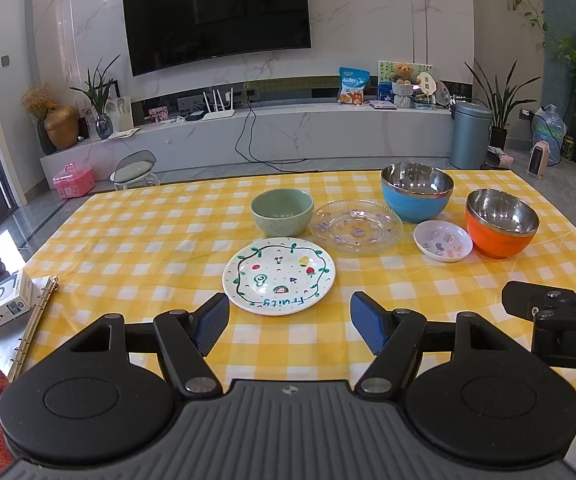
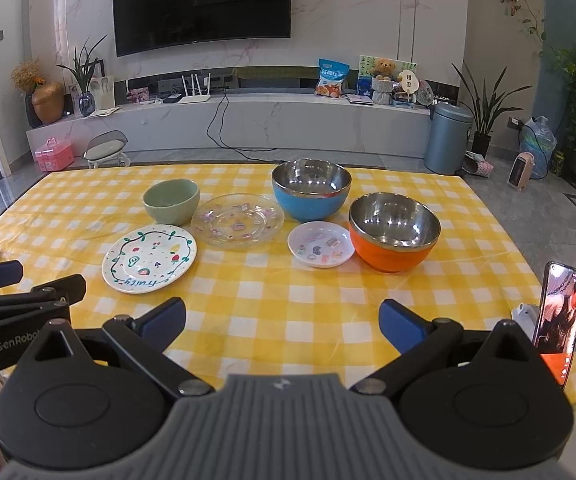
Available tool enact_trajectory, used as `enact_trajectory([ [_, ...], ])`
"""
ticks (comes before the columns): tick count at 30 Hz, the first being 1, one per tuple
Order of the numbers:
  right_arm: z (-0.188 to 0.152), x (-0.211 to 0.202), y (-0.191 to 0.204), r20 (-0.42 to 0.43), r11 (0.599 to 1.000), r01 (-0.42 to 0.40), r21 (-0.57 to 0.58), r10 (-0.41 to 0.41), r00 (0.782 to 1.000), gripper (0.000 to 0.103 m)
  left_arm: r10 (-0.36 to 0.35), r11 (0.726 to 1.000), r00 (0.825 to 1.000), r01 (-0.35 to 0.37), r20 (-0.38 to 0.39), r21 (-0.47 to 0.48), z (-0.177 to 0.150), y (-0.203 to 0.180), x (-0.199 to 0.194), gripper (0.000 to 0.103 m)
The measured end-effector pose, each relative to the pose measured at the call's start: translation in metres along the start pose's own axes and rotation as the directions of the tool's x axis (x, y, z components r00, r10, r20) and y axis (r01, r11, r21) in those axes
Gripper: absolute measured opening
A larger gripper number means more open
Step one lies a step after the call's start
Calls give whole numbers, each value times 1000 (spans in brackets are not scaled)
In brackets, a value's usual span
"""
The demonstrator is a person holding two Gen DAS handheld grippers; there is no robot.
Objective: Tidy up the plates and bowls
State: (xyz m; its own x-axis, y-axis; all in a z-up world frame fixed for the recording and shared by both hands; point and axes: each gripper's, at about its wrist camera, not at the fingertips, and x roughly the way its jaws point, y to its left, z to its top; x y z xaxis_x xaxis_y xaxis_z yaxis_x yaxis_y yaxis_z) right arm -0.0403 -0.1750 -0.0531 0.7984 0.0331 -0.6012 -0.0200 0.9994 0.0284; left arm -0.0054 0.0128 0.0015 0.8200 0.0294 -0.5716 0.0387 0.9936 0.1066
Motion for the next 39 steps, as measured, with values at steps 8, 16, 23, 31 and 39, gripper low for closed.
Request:
enact_trajectory([
  [8,0,0,0,-1,1000,0,0,0,1000,101,-2,1000,1000,2,-1,-2,0,1,0,82],
  [16,-2,2,1,37,1000,-23,14,23,999,100,-48,999,999,48,-22,-12,-1,3,2,80],
  [23,11,29,8,62,993,-114,26,113,992,100,-71,997,997,71,-7,-7,29,25,14,76],
  [31,33,84,31,42,972,-230,44,228,973,77,-116,991,991,112,-69,-69,62,59,63,53],
  [39,48,160,43,-14,935,-308,174,316,949,48,-98,986,986,77,-137,-147,77,89,130,37],
])
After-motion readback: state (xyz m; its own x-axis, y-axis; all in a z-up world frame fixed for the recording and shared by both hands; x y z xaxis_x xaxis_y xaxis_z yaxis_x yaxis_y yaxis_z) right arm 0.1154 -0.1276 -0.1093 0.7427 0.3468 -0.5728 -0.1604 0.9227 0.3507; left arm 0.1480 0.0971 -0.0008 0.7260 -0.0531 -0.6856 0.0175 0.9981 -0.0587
